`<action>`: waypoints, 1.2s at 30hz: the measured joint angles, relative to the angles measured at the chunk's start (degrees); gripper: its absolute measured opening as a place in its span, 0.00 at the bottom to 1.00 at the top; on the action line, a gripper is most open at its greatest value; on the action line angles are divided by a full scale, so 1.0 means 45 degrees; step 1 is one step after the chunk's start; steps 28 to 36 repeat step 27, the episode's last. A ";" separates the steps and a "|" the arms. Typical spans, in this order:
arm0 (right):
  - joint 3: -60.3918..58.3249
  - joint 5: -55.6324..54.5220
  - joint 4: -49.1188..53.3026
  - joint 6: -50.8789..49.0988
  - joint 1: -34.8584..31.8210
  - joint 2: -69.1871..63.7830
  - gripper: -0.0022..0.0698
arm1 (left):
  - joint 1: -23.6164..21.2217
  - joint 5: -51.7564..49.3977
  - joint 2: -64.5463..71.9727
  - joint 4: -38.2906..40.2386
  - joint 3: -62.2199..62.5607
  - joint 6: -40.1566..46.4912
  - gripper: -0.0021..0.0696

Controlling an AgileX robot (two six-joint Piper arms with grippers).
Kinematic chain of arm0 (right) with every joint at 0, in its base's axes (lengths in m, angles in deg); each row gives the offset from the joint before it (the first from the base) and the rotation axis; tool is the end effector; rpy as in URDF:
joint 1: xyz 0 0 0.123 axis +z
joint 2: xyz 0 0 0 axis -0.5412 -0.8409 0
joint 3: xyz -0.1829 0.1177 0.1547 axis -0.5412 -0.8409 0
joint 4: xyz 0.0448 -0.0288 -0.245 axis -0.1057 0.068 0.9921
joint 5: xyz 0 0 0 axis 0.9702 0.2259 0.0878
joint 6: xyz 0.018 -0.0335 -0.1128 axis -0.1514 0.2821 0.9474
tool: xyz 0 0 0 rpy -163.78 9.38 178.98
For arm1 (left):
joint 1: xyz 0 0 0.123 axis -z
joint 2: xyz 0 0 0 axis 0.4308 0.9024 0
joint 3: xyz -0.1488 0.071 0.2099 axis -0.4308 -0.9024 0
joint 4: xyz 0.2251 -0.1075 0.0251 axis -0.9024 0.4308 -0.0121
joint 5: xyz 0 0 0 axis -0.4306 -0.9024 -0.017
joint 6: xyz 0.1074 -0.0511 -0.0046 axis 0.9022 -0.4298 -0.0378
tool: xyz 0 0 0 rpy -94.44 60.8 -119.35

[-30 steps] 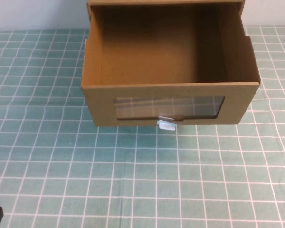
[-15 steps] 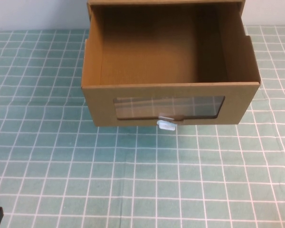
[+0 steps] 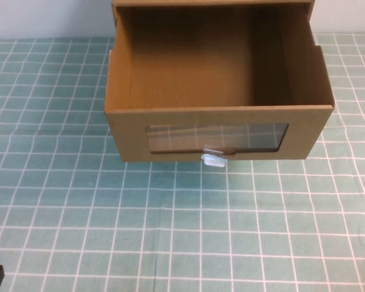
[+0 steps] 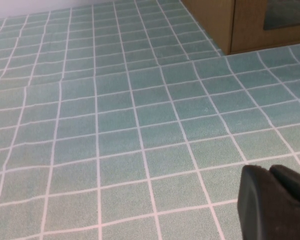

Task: Open the shoe box
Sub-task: 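Pull the top drawer of the cardboard box fully open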

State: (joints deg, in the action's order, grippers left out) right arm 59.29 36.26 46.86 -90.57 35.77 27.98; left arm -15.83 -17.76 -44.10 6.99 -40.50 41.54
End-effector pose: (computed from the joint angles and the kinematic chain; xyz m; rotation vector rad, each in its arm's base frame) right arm 0.0951 0.0029 0.1604 0.1768 1.8964 0.1723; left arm 0.0950 -0.0207 0.1664 0.2755 1.8339 -0.0814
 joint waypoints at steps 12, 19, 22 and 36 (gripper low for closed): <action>0.0000 0.0000 -0.0405 0.0102 -0.0053 0.0000 0.01 | 0.0000 0.0000 0.0000 0.0000 0.0000 0.0048 0.02; 0.0000 0.0000 -0.1731 0.1786 -0.0107 0.0000 0.01 | 0.0000 0.0000 0.0000 0.0000 0.0000 0.0048 0.02; 0.0000 0.0000 -0.1852 0.1880 -0.0123 0.0000 0.01 | 0.0000 0.0000 0.0000 0.0000 0.0000 0.0048 0.02; 0.0000 0.0000 -0.1986 0.1911 -0.0123 0.0000 0.01 | 0.0000 0.0000 0.0000 0.0000 0.0000 0.0048 0.02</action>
